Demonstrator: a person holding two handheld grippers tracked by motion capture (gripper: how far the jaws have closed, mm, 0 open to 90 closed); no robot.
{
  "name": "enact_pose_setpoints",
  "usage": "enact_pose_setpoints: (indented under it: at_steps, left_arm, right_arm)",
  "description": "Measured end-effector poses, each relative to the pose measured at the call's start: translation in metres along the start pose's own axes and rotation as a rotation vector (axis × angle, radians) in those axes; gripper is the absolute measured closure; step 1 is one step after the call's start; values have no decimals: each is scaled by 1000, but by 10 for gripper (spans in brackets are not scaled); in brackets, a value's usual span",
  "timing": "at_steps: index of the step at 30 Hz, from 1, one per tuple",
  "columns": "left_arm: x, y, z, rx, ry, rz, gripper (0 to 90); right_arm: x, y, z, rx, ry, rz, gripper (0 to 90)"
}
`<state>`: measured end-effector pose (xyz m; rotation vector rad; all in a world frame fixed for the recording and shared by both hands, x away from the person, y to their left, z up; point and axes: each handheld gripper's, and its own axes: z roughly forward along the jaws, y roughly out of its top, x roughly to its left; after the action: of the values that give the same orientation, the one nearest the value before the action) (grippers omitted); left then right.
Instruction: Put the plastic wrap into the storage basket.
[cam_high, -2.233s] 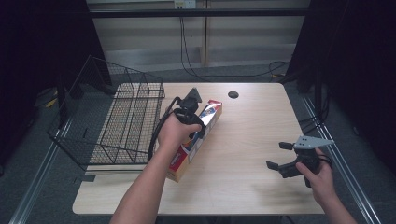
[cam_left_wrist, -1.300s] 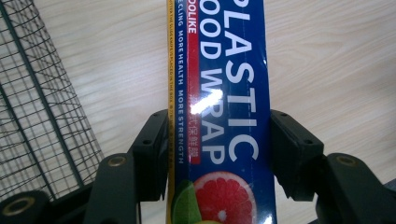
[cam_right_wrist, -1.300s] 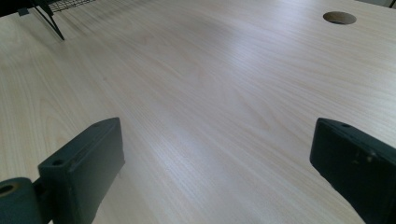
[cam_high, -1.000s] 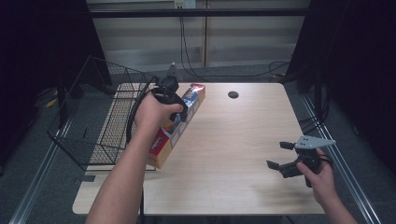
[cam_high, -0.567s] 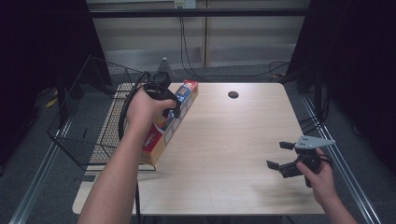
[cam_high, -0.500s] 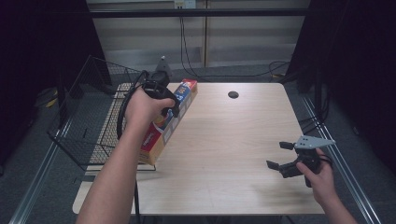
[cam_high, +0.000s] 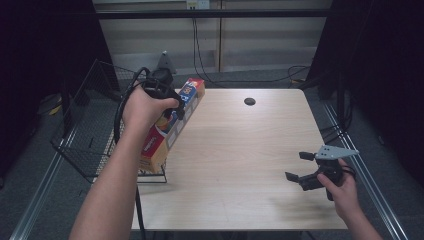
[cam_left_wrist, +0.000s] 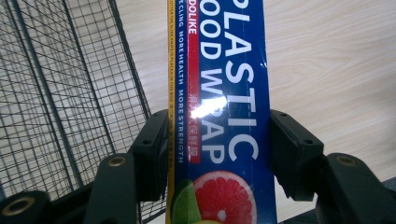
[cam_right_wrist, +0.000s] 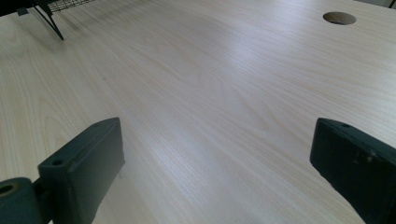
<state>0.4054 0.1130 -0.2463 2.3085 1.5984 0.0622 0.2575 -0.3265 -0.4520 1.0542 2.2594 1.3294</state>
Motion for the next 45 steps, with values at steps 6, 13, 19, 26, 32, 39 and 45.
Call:
enact_pose_setpoints:
  at_steps: [6, 13, 19, 26, 32, 39, 45]
  left_arm:
    - [8, 0, -10, -8, 4, -12, 446]
    - [20, -3, -20, -15, 24, -35, 445]
    - [29, -6, -27, -16, 35, -42, 445]
    - [35, -8, -35, -26, 35, -57, 445]
    - [41, -10, -41, -29, 40, -72, 445]
    - [51, -13, -48, -39, 55, -91, 445]
    - [59, -15, -53, -46, 64, -105, 445]
  right_arm:
    - [0, 0, 0, 2, -2, -3, 27]
    - [0, -1, 1, 6, 2, -2, 27]
    - [0, 0, 1, 4, 3, 0, 27]
    - [0, 0, 1, 5, 0, -1, 27]
    - [1, 0, 0, 3, -2, -1, 27]
    - [0, 0, 0, 2, -2, 0, 27]
    - [0, 0, 0, 1, -3, -1, 27]
